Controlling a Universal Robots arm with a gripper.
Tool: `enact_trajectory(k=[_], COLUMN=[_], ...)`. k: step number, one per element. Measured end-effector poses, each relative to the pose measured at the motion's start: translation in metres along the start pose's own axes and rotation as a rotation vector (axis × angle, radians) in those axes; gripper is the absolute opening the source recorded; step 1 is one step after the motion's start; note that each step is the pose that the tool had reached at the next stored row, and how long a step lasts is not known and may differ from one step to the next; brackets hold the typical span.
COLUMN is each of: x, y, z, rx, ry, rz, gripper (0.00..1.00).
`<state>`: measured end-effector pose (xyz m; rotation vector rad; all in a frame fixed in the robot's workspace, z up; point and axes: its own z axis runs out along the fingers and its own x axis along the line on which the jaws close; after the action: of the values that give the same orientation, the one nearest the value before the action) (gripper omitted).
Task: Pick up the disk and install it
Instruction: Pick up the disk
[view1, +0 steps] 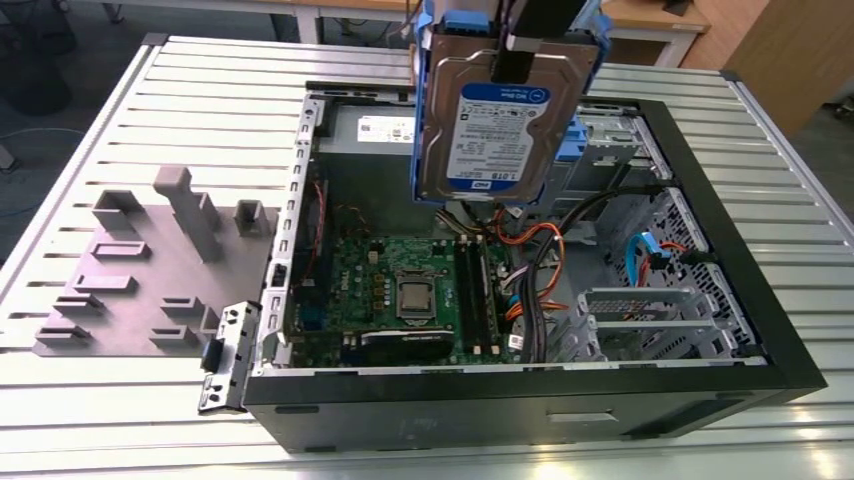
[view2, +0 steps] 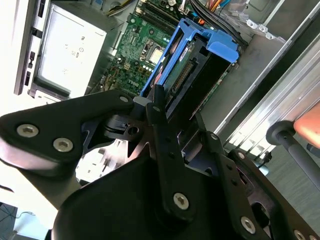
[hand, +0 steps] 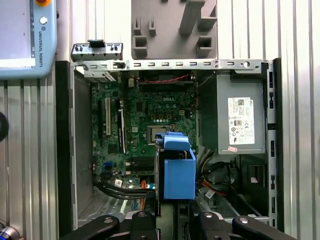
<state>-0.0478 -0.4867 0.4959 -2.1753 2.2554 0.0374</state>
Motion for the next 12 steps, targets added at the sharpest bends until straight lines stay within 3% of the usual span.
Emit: enact_trajectory(k=[12], x=[0.0135], y=[-0.0004], z=[-0.0003], rx=[0.0001], ry=[0.0011], rz=[0.000], gripper=[0.35])
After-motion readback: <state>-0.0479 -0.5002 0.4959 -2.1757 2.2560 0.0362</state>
